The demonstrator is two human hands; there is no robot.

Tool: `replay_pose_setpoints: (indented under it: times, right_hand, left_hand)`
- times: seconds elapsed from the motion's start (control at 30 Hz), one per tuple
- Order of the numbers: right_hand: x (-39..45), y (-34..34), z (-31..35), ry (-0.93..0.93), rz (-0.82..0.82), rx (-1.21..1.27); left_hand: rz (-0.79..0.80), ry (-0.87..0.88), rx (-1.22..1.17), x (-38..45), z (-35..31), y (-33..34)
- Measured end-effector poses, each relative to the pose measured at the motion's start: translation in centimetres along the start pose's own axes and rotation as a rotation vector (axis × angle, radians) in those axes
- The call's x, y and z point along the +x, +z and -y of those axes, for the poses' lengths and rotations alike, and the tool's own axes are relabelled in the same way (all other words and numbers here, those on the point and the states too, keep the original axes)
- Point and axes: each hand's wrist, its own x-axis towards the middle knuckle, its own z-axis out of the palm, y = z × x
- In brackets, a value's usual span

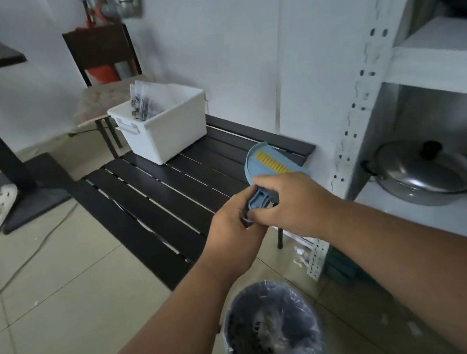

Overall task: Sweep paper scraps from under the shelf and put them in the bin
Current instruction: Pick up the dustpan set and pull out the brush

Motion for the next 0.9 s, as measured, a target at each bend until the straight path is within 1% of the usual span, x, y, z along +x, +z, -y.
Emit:
replay_pose_setpoints:
  times: [0.07, 0.17, 0.27, 0.37, 0.47, 0.53, 0.6, 0.7, 0.83, 0.9]
  right_hand:
    - [-2.1, -0.5, 1.2, 0.013, -0.009, -0.045]
    - [-4.9, -0.9, 3.0, 0.06, -0.078, -0.035]
    - [-7.9, -0.7, 4.9, 0.104, -0.117, -0.016]
    - [-10.4, -0.5, 6.2, 0.111, -0.135, -0.003]
    - [-13.0, -0.5, 6.8, 0.106, -0.191, 0.018]
    - [-14.9, -0.7, 6.5, 0.115, -0.236, 0.086]
    - [-16.6, -0.9, 5.8, 0.132, -0.207, 0.196]
    - [-18.0, -1.1, 4.0, 0.145, -0.181, 0.33]
    - [-17.4, -0.8, 1.4, 0.129, -0.235, 0.222]
    - [-16.4, -0.3, -0.1, 0.132, -0.221, 0.191]
  left_hand:
    - [-0.002, 0.012, -0.011, -1.9, -1.0, 0.2]
    - [-0.025, 0.035, -0.017, -4.4, -2.6, 0.3]
    - [-0.044, 0.048, 0.043, -6.7, -3.8, 0.3]
    - [-0.033, 0.048, 0.045, -9.2, -4.4, 0.2]
    - [-0.003, 0.078, 0.028, -10.8, -5.1, 0.0]
    - [-0.003, 0.072, 0.021, -11.4, -5.7, 0.3]
    - [-0.004, 0.062, 0.018, -11.8, -5.8, 1.0]
    - [-0.03, 0.046, 0.089, -12.5, -5.5, 1.8]
    - [-0.066, 0.01, 0.184, -13.2, -4.5, 1.1]
    - [-0.051, 0.058, 0.233, -12.6, -4.2, 0.4]
